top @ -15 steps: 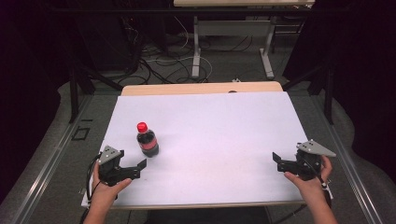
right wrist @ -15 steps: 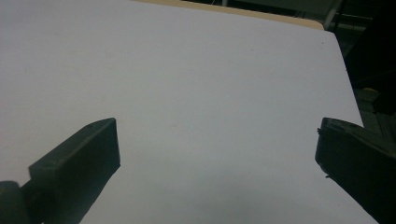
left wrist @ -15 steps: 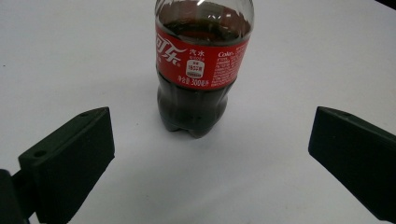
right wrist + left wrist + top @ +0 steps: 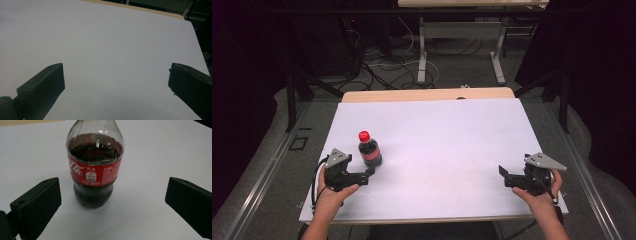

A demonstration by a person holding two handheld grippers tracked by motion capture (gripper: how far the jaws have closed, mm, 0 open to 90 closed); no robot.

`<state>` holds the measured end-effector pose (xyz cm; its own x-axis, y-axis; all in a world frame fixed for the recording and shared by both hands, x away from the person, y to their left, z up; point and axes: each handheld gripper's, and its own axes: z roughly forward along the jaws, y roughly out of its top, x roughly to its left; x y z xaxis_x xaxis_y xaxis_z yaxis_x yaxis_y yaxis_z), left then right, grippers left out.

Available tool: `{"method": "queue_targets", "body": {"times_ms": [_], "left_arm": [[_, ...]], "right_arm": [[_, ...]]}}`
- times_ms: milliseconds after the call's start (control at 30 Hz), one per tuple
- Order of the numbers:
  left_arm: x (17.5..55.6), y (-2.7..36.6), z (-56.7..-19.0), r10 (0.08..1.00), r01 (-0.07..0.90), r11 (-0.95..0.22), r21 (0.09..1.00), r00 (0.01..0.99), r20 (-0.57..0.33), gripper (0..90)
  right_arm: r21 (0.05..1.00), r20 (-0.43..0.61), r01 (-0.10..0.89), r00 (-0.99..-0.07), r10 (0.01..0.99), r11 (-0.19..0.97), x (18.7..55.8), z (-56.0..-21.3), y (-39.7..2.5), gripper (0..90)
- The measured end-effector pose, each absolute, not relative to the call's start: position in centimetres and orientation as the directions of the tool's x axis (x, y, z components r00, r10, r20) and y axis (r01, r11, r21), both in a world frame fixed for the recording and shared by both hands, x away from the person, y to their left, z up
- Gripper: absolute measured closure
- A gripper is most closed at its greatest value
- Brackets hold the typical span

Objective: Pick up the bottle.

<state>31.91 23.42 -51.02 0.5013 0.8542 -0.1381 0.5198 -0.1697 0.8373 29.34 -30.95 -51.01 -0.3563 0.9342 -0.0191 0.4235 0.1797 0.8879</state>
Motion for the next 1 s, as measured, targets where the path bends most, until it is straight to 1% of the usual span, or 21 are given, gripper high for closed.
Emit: {"method": "queue_targets", "body": {"times_ms": [67, 100, 167, 333, 367, 400, 500, 533, 700, 800, 933, 1000], "left_arm": [[32.5, 23.2, -51.0, 0.853, 0.525, -0.181, 0.832, 0.505, -0.133, 0.6], [32.9, 23.1, -51.0, 0.855, 0.527, -0.168, 0.833, 0.499, -0.143, 0.7], [34.1, 23.0, -51.3, 0.863, 0.531, -0.161, 0.832, 0.485, -0.142, 1.3], [35.6, 22.6, -51.5, 0.866, 0.543, -0.175, 0.821, 0.482, -0.134, 2.7], [36.0, 22.6, -51.7, 0.866, 0.544, -0.182, 0.819, 0.483, -0.128, 3.6], [36.2, 22.5, -51.9, 0.873, 0.548, -0.172, 0.819, 0.469, -0.130, 4.3], [36.7, 22.4, -52.3, 0.883, 0.551, -0.166, 0.818, 0.453, -0.126, 9.4], [36.9, 22.4, -52.6, 0.887, 0.552, -0.157, 0.819, 0.444, -0.129, 12.1], [36.9, 22.2, -53.2, 0.885, 0.559, -0.160, 0.814, 0.446, -0.132, 20.8], [36.9, 22.0, -53.2, 0.885, 0.541, -0.190, 0.820, 0.456, -0.096, 27.1], [36.7, 21.9, -53.2, 0.888, 0.534, -0.208, 0.820, 0.455, -0.071, 28.4], [36.7, 21.9, -53.2, 0.889, 0.532, -0.207, 0.821, 0.453, -0.069, 28.8]], "right_arm": [[0.890, -0.006, 0.424, -0.355, 0.935, 0.166, 29.4, -51.0, -30.9, 0.8], [0.893, -0.005, 0.419, -0.350, 0.937, 0.161, 29.5, -51.1, -30.8, 0.8], [0.890, -0.011, 0.421, -0.361, 0.932, 0.174, 29.8, -51.1, -30.7, 1.4], [0.887, 0.001, 0.428, -0.378, 0.926, 0.174, 30.4, -51.2, -29.9, 1.7], [0.890, -0.010, 0.420, -0.378, 0.926, 0.181, 30.6, -51.3, -29.8, 1.8], [0.886, -0.008, 0.424, -0.386, 0.922, 0.185, 30.7, -51.3, -29.7, 1.9], [0.883, -0.002, 0.431, -0.390, 0.921, 0.185, 30.8, -51.5, -29.4, 1.9], [0.885, -0.016, 0.421, -0.394, 0.919, 0.197, 30.9, -51.5, -29.4, 2.0], [0.885, -0.015, 0.421, -0.399, 0.917, 0.197, 30.9, -51.5, -29.3, 2.5], [0.886, -0.019, 0.420, -0.390, 0.920, 0.197, 31.1, -51.9, -29.2, 2.4], [0.879, -0.010, 0.433, -0.404, 0.915, 0.201, 31.1, -52.1, -29.0, 2.5], [0.881, -0.025, 0.421, -0.410, 0.912, 0.214, 31.2, -52.1, -29.0, 2.4]]}}
